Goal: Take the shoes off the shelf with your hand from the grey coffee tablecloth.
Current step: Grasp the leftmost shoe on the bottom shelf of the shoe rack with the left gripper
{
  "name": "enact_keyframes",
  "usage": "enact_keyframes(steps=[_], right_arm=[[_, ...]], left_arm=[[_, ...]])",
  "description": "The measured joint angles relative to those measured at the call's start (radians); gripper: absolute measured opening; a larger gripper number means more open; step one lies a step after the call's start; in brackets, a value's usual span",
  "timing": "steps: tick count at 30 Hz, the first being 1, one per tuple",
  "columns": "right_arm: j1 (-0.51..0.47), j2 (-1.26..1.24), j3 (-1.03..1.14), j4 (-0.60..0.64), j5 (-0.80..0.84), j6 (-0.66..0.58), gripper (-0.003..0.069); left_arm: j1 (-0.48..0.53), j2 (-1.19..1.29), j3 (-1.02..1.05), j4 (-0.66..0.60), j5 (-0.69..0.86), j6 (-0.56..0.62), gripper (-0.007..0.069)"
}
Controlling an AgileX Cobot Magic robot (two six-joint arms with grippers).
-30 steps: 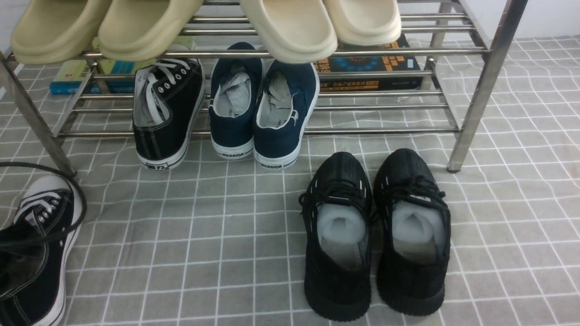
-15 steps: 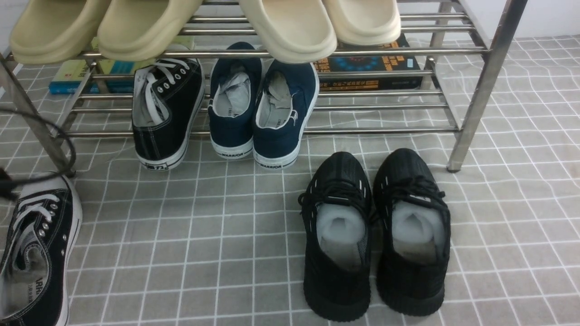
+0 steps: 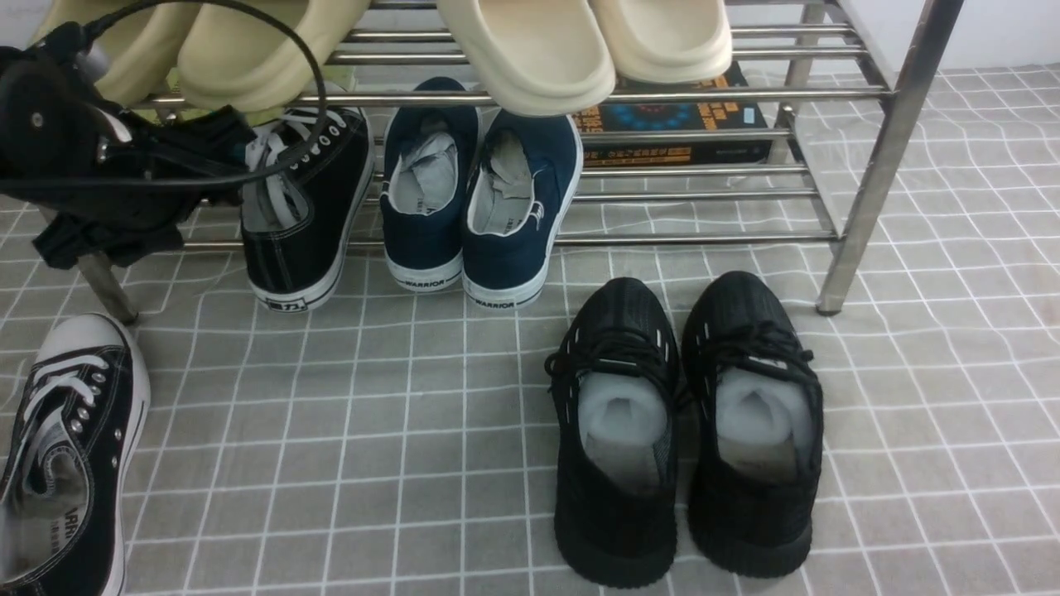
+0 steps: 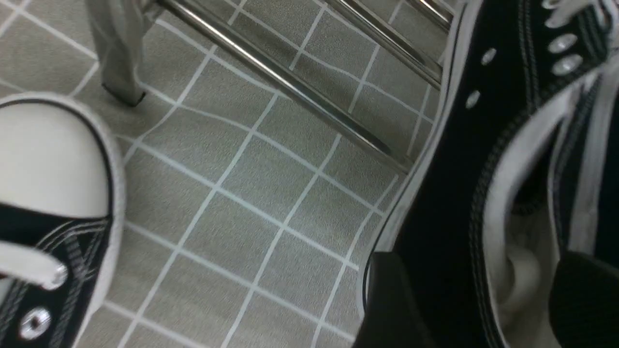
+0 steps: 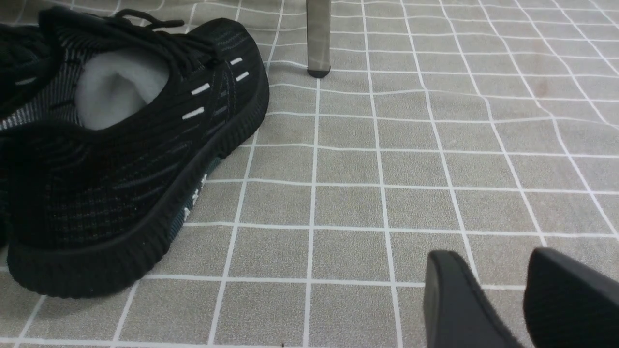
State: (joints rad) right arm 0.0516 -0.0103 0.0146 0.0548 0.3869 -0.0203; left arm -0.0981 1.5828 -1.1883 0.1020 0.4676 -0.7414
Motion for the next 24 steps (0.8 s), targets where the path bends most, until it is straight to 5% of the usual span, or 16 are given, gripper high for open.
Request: enact_keyframes(steps=[9, 11, 18, 24], right_arm=[[0.0, 0.0, 0.0, 0.0, 0.0, 0.0, 0.0239], [0.0, 0.0, 0.0, 0.0, 0.0, 0.0, 0.0239], [0.0, 0.0, 0.0, 0.0, 0.0, 0.0, 0.0239], [0.0, 0.0, 0.0, 0.0, 0.0, 0.0, 0.0239]], left_arm=[[-0.021, 0.114, -0.01, -0.039, -0.092, -0.006, 0.0424], [-0.027, 0.134, -0.01, -0.043, -0.094, -0.006, 0.0377], [-0.026, 0.152, -0.01, -0.036, -0.027, -0.007, 0.004], [-0.026, 0.057, -0.007, -0.008, 0.184, -0.009, 0.0019]])
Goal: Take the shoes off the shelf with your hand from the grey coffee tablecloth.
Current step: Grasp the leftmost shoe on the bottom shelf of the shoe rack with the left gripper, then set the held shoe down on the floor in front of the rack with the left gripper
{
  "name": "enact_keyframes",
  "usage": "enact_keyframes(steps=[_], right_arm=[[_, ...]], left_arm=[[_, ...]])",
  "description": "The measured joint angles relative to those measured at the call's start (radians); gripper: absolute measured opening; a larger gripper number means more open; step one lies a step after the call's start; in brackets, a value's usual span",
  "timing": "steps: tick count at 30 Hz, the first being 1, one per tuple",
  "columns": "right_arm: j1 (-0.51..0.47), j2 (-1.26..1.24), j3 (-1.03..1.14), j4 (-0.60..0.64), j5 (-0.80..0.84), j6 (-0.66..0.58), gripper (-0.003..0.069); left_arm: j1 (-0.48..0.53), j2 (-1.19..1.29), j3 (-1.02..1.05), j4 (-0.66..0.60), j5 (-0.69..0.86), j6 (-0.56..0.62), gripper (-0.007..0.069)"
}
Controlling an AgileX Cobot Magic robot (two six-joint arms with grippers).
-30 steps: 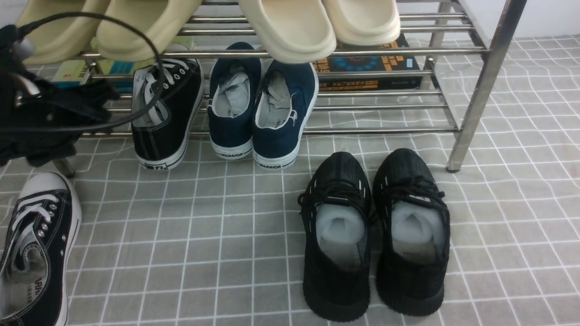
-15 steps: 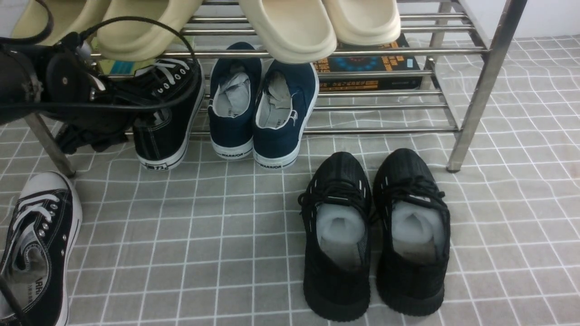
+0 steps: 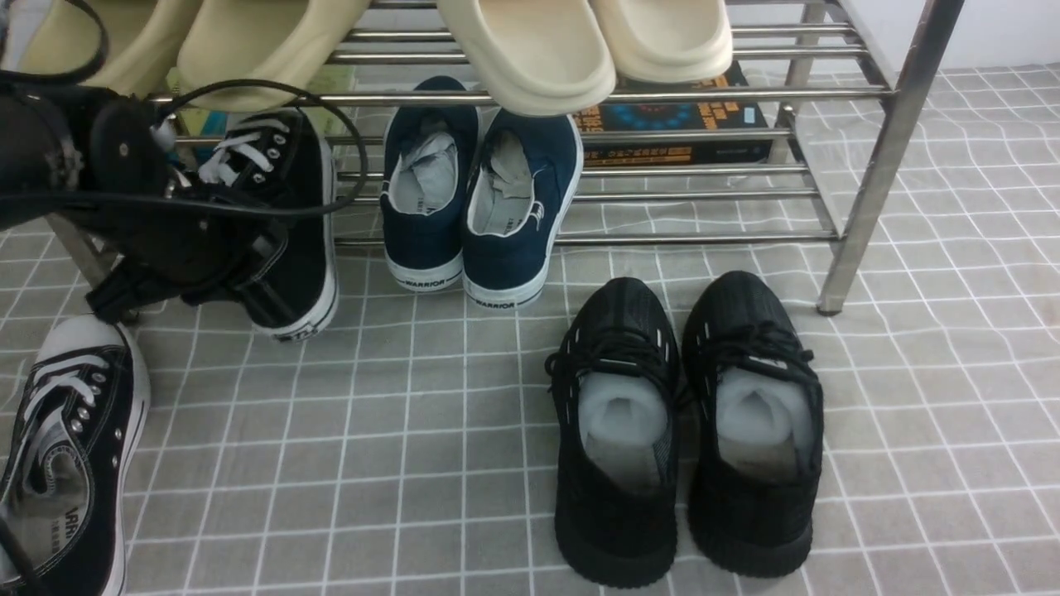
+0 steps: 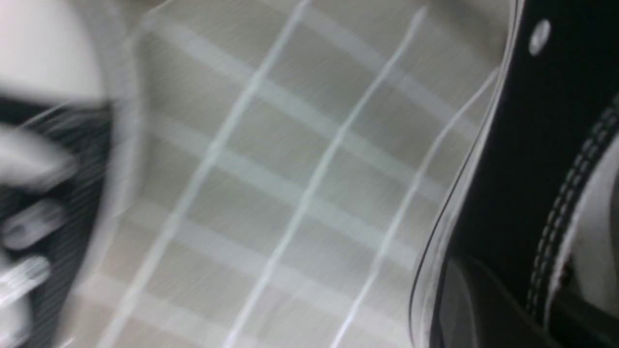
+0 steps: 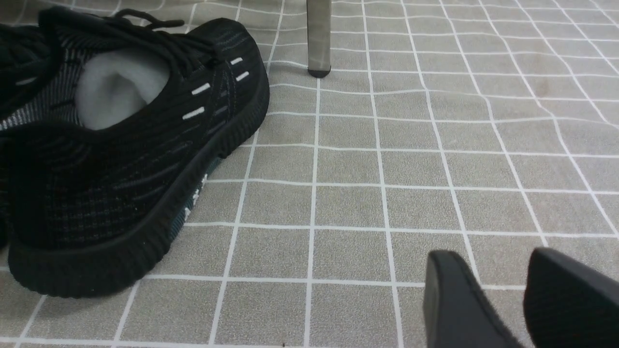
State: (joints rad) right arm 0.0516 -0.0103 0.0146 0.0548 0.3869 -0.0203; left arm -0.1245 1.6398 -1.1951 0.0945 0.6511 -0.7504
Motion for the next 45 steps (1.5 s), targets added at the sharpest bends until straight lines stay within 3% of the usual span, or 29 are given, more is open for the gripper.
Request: enact_keyframes(steps=[9, 14, 19, 26, 30, 37, 45], right_arm=[[0.0, 0.0, 0.0, 0.0, 0.0, 0.0, 0.0239], [0.0, 0.0, 0.0, 0.0, 0.0, 0.0, 0.0239], [0.0, 0.0, 0.0, 0.0, 0.0, 0.0, 0.0239], [0.0, 0.0, 0.0, 0.0, 0.0, 0.0, 0.0239], [0.0, 0.0, 0.0, 0.0, 0.0, 0.0, 0.0239], [0.0, 0.0, 0.0, 0.0, 0.0, 0.0, 0.0239], [0.0, 0.0, 0.0, 0.0, 0.0, 0.0, 0.0239]], left_arm=[[-0.003, -0.154, 0.019, 0.139, 0.299, 0.018, 0.0021], [-0.025, -0.204, 0.102, 0.206, 0.346, 0.01, 0.0021], [-0.042, -0.22, 0.187, 0.194, 0.312, -0.03, 0.0021], [-0.042, -0.223, 0.371, 0.199, 0.11, -0.146, 0.0021], [-0.042, -0.223, 0.419, 0.213, 0.073, -0.184, 0.0022], [-0.042, -0.223, 0.43, 0.22, 0.071, -0.213, 0.0022], [-0.042, -0.224, 0.434, 0.193, 0.151, -0.159, 0.0028]])
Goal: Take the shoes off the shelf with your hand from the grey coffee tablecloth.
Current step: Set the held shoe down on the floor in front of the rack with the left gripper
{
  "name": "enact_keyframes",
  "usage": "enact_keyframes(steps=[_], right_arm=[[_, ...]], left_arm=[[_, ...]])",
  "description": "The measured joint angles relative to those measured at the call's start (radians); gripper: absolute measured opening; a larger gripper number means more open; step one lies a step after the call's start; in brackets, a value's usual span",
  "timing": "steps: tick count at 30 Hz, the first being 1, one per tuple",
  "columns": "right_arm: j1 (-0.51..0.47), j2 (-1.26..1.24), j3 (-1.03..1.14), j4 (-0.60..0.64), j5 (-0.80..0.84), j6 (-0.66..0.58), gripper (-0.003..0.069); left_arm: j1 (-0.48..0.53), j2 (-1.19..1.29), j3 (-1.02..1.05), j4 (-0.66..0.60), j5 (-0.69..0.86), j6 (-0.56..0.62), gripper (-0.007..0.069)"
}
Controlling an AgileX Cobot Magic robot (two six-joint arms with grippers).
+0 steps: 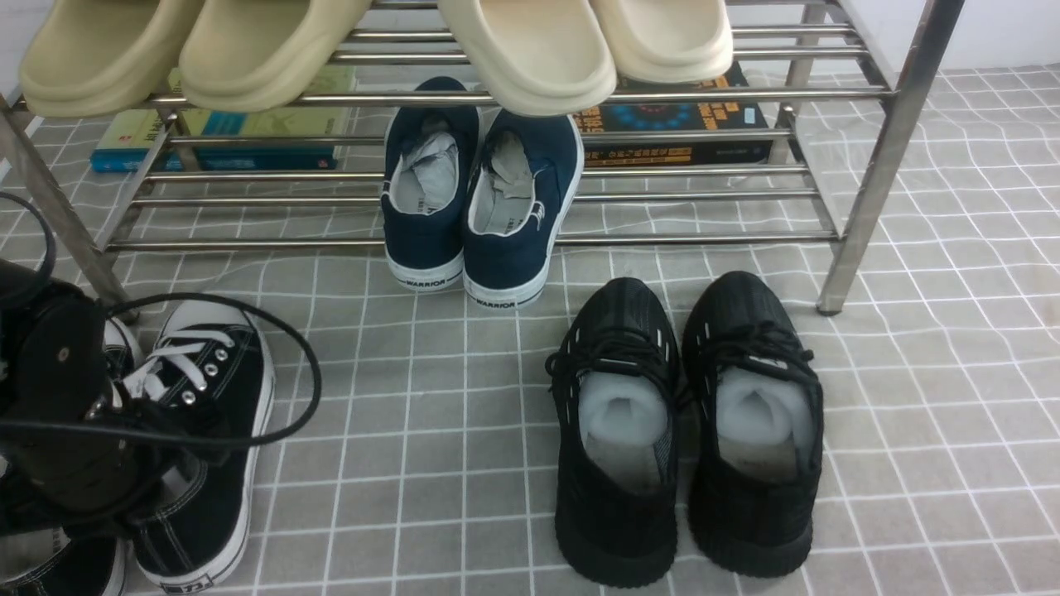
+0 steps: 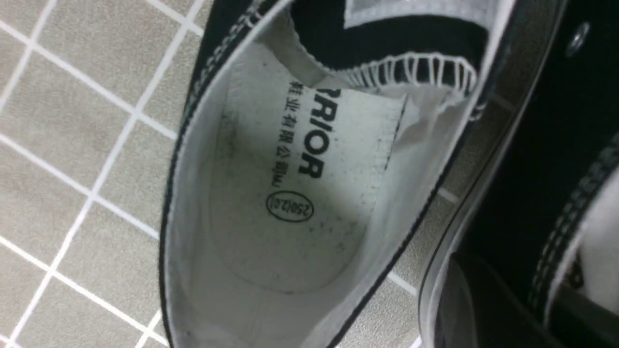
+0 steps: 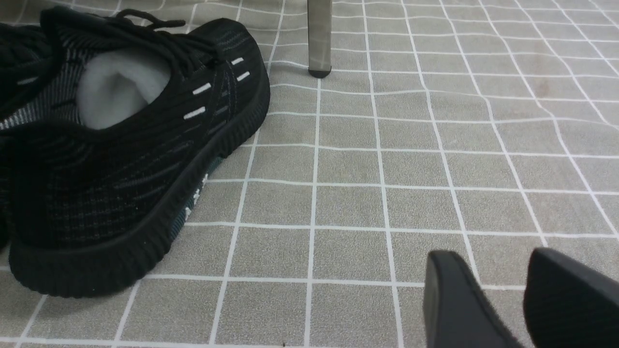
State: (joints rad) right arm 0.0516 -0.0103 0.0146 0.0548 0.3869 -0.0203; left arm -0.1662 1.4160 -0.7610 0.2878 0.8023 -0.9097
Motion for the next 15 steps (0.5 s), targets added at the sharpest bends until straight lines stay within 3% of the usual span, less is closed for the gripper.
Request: enact_keyframes(steps=[6, 9, 15], right_arm=[[0.0, 0.0, 0.0, 0.0, 0.0, 0.0, 0.0239], [0.0, 0.0, 0.0, 0.0, 0.0, 0.0, 0.0239], [0.0, 0.0, 0.0, 0.0, 0.0, 0.0, 0.0239]], left_arm=[[0.0, 0.0, 0.0, -0.011, -0.004, 0.013, 0.0046], [0.0, 0.0, 0.0, -0.019, -0.008, 0.063, 0.0099], [0.0, -0.023, -0.003, -0.067, 0.006, 0.174, 0.0295]])
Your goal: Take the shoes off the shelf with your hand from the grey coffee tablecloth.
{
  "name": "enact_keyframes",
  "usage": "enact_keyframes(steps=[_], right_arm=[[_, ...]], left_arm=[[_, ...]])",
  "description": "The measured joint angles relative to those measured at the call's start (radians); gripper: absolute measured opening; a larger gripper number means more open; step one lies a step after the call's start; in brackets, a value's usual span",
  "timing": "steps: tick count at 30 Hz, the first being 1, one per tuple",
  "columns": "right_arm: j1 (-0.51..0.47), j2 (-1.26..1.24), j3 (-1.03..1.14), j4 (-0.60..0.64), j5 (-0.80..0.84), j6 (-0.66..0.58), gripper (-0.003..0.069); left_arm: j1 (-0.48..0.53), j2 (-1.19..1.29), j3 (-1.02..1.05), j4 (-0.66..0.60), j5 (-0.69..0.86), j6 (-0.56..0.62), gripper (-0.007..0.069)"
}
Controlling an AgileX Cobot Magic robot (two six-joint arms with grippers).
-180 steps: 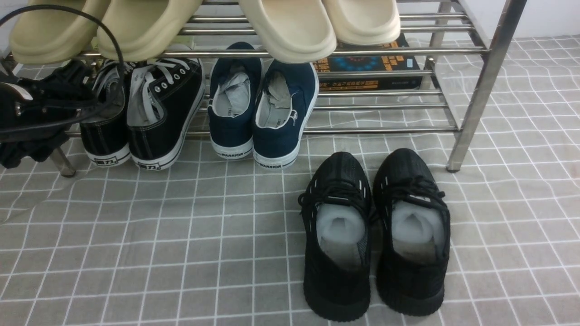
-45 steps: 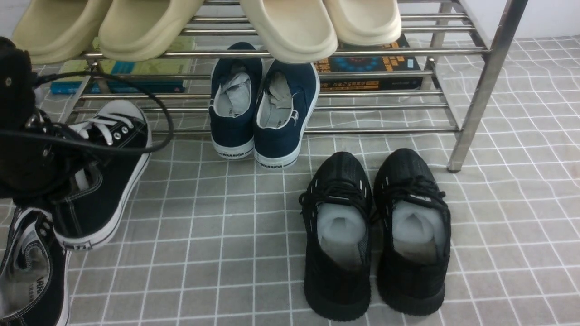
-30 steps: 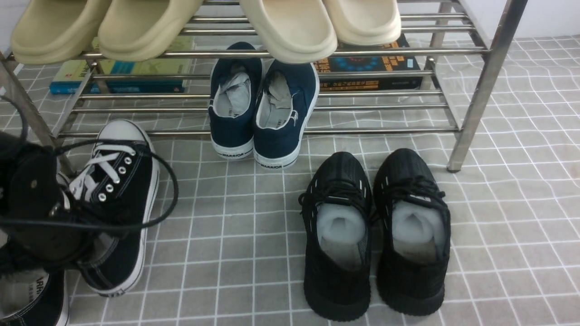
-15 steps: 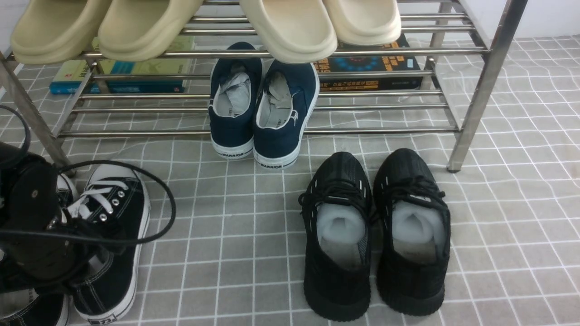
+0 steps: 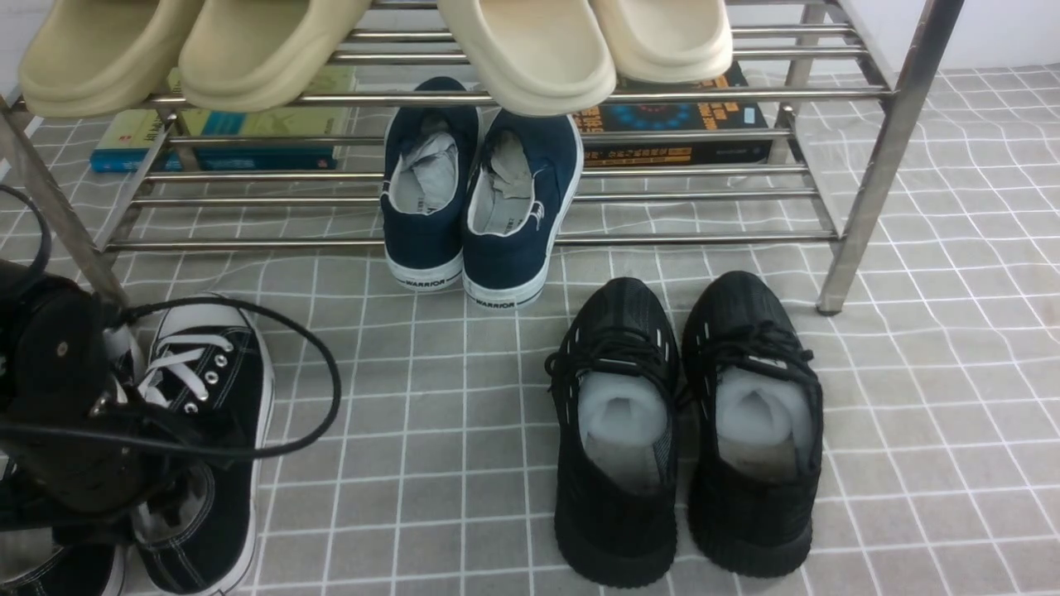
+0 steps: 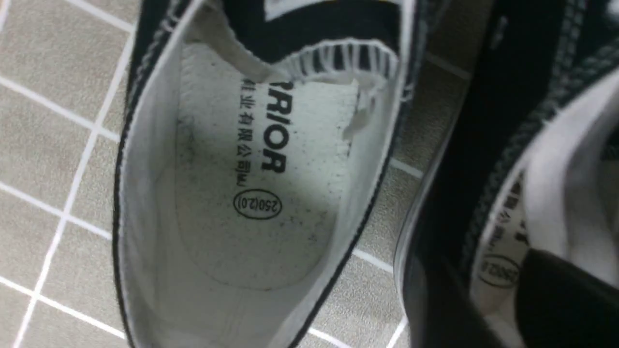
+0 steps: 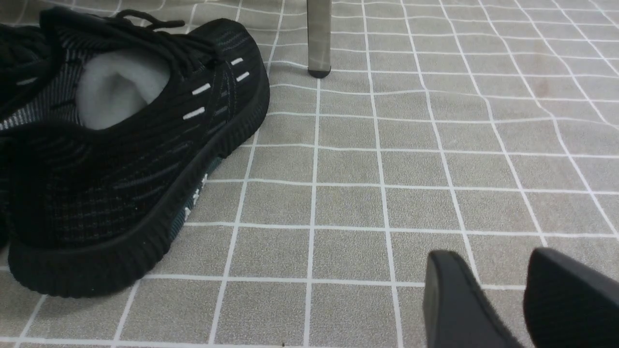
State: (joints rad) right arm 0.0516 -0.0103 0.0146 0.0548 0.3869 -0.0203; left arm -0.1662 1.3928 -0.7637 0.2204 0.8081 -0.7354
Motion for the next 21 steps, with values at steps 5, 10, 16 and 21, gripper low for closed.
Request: enact_keyframes(steps=[5, 10, 16, 21], right_arm=[[0.0, 0.0, 0.0, 0.0, 0.0, 0.0, 0.0239], [0.0, 0.0, 0.0, 0.0, 0.0, 0.0, 0.0239], [0.0, 0.0, 0.0, 0.0, 0.0, 0.0, 0.0239], [0.0, 0.0, 0.0, 0.0, 0.0, 0.0, 0.0239]], left_arm=[[0.0, -0.086, -0.055, -0.015, 0.109, 0.094, 0.0342], [0.0, -0.247, -0.152, -0.103, 0.316, 0.339, 0.0216], [0.0, -0.503, -0.114, -0.277, 0.379, 0.59, 0.0008], [0.0, -0.734, -0.012, -0.465, 0.287, 0.735, 0.0001]])
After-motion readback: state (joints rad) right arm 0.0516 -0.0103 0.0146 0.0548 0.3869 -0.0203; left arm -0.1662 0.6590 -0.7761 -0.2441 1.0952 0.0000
